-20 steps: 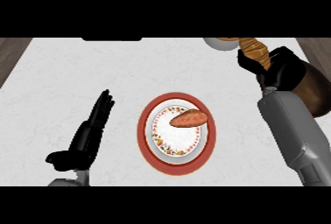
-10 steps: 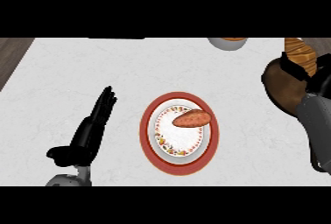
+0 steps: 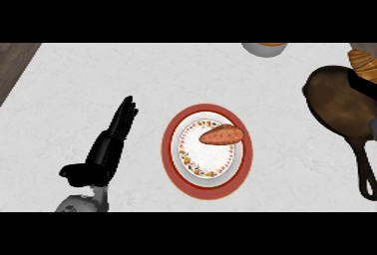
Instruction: Pick the croissant from the plate and place it in the pan
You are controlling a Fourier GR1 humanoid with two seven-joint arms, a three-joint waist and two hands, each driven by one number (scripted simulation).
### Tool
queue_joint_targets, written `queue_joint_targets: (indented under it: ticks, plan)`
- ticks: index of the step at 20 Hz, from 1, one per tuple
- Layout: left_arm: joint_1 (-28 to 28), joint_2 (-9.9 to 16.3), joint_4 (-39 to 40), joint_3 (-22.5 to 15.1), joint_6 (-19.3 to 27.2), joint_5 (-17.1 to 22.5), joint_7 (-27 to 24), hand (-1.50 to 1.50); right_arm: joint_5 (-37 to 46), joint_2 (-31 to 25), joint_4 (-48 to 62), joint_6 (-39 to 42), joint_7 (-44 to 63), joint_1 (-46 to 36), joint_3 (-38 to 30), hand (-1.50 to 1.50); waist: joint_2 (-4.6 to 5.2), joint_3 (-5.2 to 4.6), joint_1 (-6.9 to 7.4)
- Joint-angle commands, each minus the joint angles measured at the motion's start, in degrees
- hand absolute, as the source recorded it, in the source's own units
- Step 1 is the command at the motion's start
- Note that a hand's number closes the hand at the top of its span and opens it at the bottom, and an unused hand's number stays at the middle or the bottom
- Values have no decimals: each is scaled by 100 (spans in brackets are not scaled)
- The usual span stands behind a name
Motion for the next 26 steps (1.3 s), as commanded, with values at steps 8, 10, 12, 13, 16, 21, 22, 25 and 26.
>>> queue_joint_targets:
  ticks: [8, 10, 12, 13, 16, 21, 22, 25, 26]
  plan:
    - [129, -121, 44, -166, -69, -51, -208, 0, -1086, -107, 816, 2050, -1385, -197, -778, -150, 65, 22, 159]
    - [-85, -6, 14, -3, -109, 12, -44, 0, -1253, -89, 755, 1708, -1763, -93, -986, -150, 75, 28, 147]
    - [-67, 40, 26, 118, -162, 110, -130, 0, -1510, -68, 485, 1497, -2120, -266, -1231, -150, 57, 25, 130]
    - [-15, 44, -84, 62, -77, 17, -12, 0, -1673, -94, 399, 1518, -2496, -130, -1373, -150, 26, 26, 77]
    - [-212, -190, 2, -75, 99, -98, 156, 0, -2024, 53, 327, 1202, -2904, -184, -1731, -150, 14, 17, 18]
    - [319, -136, -152, -149, 103, -177, 7, 0, -2907, 75, 279, 1938, -3848, 149, -2428, -150, -55, 0, -77]
    - [276, -107, -207, -79, 168, -231, -3, 0, -3013, -27, 173, 2342, -3969, 305, -2436, -150, -91, -10, -161]
    - [230, -66, -189, 48, 86, -106, 26, 0, -3444, -401, 273, 3311, -4201, 553, -2753, -150, -87, -8, -182]
    - [86, -122, -269, 81, 229, -171, 235, 0, -3477, -183, 163, 3385, -4258, 611, -2665, -150, -114, -17, -221]
